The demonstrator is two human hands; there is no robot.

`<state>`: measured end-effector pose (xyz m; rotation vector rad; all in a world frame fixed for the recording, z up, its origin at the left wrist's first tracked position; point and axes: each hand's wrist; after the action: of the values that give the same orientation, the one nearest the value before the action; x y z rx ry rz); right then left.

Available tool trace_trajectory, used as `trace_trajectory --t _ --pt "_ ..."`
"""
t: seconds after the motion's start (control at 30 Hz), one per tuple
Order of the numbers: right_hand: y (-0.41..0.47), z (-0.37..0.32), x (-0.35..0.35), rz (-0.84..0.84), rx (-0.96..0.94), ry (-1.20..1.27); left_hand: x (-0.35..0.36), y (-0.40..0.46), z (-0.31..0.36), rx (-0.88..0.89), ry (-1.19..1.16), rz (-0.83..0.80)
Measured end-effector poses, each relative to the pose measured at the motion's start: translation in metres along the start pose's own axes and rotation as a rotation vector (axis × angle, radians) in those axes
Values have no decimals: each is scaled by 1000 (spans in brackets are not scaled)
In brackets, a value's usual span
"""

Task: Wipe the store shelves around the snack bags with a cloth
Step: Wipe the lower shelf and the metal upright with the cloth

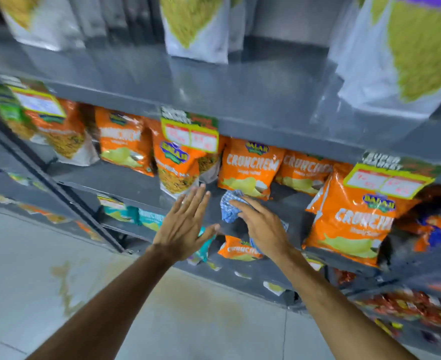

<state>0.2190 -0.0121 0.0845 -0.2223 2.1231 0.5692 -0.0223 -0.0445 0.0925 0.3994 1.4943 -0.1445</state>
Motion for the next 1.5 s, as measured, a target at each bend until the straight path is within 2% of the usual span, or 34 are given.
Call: trace_trajectory --t 0.27,0.37,0.5,0.67,0.87,1.03,1.2,1.3,1.43,1.5 --pt "33 -153 -60 128 -382 303 -167 -74 -68 -187 163 244" --pt "58 -204 -65 166 -522 325 -218 -104 -105 -292 268 316" --pt "97 -258 -69 199 -556 400 -260 -126 -149 -378 284 388" --pt "158 -324 -48 327 -544 411 -292 -134 -218 -415 309 456" --pt "254 -391 6 274 -547 466 -306 -101 -340 -379 269 565" --pt "343 -451 53 295 -405 395 -332 -53 -451 -297 204 728" --pt "426 -504 81 284 -235 133 -356 -1 -542 -156 199 816" --pt "474 -518 95 305 -109 26 -354 25 -573 -78 206 892" --pt "551 -510 107 267 153 50 -341 48 -596 16 221 1019" --pt "585 -496 118 330 205 24 -337 54 -601 44 218 1079"
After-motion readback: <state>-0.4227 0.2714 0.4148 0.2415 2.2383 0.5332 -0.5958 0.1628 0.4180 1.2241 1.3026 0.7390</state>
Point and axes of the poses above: each hand's wrist, its own y-axis towards the middle knuckle, its own x-axis out of the palm, z = x × y, and after that the axes turned 4 degrees about y, right-handed
